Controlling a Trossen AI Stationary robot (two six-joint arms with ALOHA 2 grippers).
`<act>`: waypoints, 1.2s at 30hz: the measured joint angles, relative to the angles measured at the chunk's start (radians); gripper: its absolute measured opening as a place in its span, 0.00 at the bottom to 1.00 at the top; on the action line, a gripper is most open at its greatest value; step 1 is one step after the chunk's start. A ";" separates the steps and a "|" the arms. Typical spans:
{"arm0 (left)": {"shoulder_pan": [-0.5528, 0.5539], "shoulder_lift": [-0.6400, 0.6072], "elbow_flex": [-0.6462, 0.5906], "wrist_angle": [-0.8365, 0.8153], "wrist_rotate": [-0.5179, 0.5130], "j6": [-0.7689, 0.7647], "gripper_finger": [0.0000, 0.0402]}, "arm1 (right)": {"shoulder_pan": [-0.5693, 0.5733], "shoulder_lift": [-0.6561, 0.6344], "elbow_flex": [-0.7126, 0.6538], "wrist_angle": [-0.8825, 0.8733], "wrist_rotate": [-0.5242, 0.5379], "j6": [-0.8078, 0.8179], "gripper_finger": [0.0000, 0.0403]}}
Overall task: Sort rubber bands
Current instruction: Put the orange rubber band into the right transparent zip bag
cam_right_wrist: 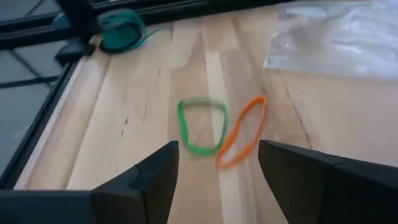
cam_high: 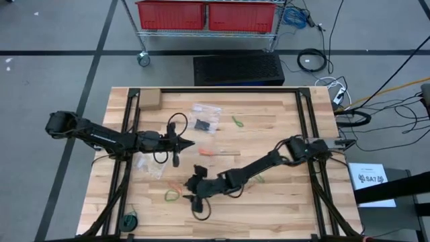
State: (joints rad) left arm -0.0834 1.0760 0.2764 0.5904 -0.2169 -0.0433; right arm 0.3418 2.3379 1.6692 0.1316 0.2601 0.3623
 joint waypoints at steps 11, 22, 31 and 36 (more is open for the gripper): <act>0.000 0.000 0.000 0.001 -0.006 -0.001 0.00 | -0.037 0.215 0.281 -0.097 0.050 0.042 0.53; 0.000 0.000 0.000 -0.011 -0.006 -0.002 0.00 | -0.067 0.257 0.337 -0.186 0.078 0.071 0.41; 0.000 0.000 0.000 -0.016 -0.006 0.015 0.00 | -0.067 0.256 0.340 -0.216 0.060 0.071 0.30; 0.000 0.000 0.000 -0.016 -0.006 0.034 0.00 | -0.084 0.229 0.342 -0.352 0.051 0.115 0.33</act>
State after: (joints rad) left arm -0.0834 1.0760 0.2768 0.5744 -0.2226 -0.0096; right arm 0.2577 2.5668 2.0113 -0.2205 0.3114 0.4769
